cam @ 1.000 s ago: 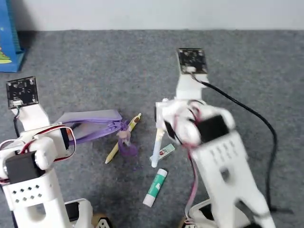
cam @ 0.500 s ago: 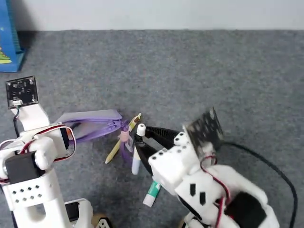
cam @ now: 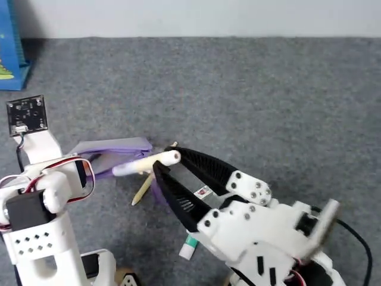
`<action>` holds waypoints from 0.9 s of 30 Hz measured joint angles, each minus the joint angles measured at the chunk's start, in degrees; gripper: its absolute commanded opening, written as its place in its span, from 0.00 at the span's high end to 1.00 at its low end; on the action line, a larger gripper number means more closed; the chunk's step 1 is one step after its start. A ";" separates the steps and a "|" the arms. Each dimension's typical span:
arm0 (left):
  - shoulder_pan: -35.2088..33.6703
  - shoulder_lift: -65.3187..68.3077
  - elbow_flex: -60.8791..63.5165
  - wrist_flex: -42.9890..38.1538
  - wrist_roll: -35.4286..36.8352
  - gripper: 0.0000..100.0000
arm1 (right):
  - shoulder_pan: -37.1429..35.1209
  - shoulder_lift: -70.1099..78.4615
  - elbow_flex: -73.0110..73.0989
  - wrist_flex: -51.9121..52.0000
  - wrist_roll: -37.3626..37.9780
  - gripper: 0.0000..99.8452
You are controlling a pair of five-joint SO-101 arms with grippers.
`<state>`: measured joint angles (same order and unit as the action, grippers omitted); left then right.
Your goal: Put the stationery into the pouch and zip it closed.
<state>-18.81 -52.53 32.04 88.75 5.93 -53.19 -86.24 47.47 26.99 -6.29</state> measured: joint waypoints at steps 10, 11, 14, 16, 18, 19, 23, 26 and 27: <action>0.00 0.00 0.00 0.00 0.00 0.99 | -0.26 13.98 8.62 -16.44 3.34 0.99; 0.00 0.00 0.00 0.00 0.00 0.99 | -0.26 15.21 9.93 -18.02 4.31 0.99; 0.00 0.00 0.00 0.00 0.00 0.99 | -0.18 18.37 12.48 -21.10 8.00 0.99; 0.00 0.00 0.00 0.00 0.00 0.99 | -0.35 19.96 13.10 -21.27 10.11 0.94; 0.00 0.00 0.00 0.00 0.00 0.99 | -0.35 20.40 13.19 -19.96 10.90 0.85; 0.00 0.00 0.00 0.00 0.00 0.99 | -0.35 20.31 13.10 -18.73 10.99 0.81; 0.00 0.00 0.00 0.00 0.00 0.99 | -0.18 20.22 12.66 -11.69 11.08 0.79; 0.00 0.00 0.00 0.00 0.00 0.99 | 0.18 20.22 8.26 -4.92 8.26 0.83; 0.00 0.00 0.00 0.00 0.00 0.99 | 0.97 20.22 6.33 -1.93 6.59 0.83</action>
<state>-18.81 -52.53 32.04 88.75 5.93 -52.22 -66.02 53.80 25.05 0.31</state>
